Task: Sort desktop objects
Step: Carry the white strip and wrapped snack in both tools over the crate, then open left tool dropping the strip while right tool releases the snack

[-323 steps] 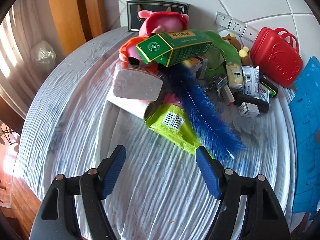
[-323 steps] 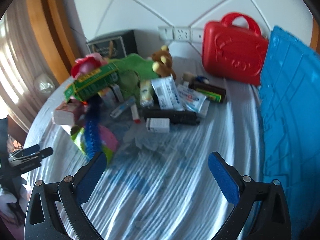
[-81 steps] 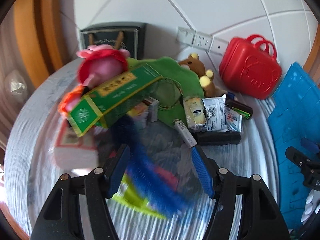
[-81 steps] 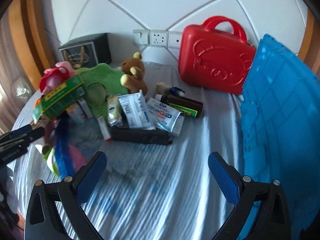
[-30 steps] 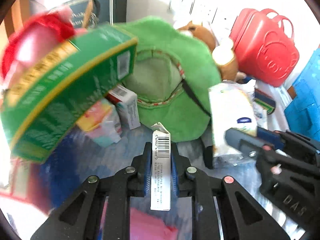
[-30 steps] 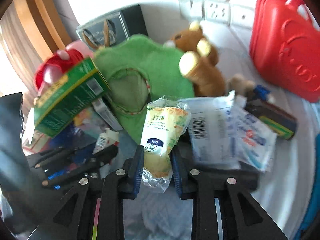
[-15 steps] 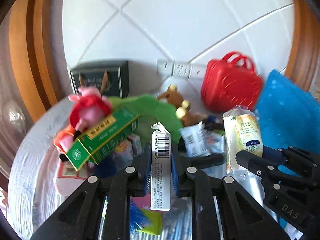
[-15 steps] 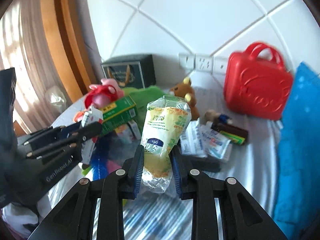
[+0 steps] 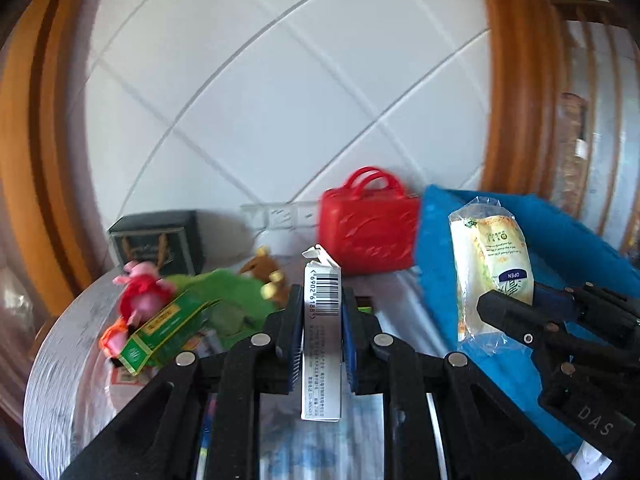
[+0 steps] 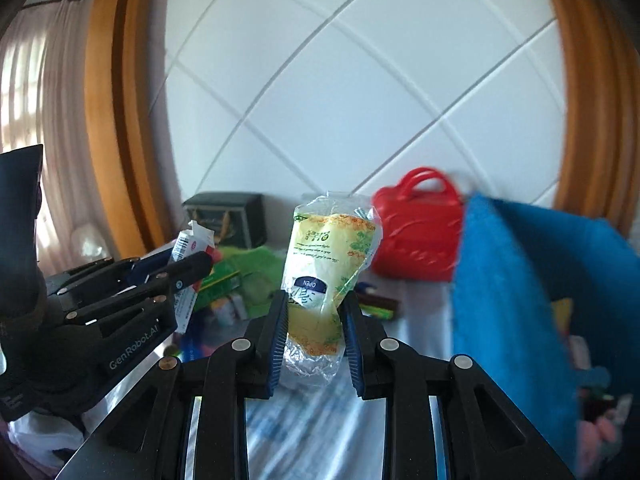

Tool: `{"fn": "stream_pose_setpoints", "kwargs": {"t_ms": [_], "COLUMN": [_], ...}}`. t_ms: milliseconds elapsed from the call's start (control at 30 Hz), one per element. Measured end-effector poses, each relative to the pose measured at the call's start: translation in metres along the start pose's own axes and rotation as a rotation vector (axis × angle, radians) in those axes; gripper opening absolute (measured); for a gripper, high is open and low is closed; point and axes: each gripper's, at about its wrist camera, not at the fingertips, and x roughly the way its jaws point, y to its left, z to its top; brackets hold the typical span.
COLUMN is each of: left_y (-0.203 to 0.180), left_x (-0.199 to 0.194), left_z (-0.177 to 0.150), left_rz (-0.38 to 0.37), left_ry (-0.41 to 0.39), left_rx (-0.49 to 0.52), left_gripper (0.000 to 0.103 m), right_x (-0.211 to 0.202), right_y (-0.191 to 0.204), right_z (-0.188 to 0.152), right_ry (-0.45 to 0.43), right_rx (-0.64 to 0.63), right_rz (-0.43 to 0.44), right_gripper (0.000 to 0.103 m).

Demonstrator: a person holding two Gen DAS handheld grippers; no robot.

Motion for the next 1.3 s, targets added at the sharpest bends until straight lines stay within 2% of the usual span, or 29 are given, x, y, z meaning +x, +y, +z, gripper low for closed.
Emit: {"fn": "stream_pose_setpoints", "kwargs": {"t_ms": [367,633,733,967,1300], "left_y": [-0.155,-0.264,-0.298,-0.373,-0.421], "left_x": [-0.032,-0.046,-0.047,-0.028,0.002], "left_z": [0.021,0.018,0.015,0.004,0.000], "left_rz": [-0.188,-0.222,-0.222,-0.250,-0.286], "left_ry": [-0.070,-0.069,-0.052,0.032,0.120], "left_rx": [0.098,0.171,0.198,0.268,0.292], "left_gripper": [0.017,0.017,0.017,0.017,0.017], "right_x": [-0.107,-0.158,-0.165,-0.166,-0.149], "right_y": [-0.114,-0.211,-0.239,-0.293,-0.341], "right_z": [-0.021,-0.045,-0.057,-0.079,-0.101], "right_ry": [-0.102,-0.119,-0.100,-0.033,0.081], "right_rx": [0.102,0.161,0.166,0.209,0.214], "right_rz": [-0.202,-0.327,-0.397,-0.441,-0.471], "right_gripper": [0.026,0.026,0.026,0.026,0.026]}}
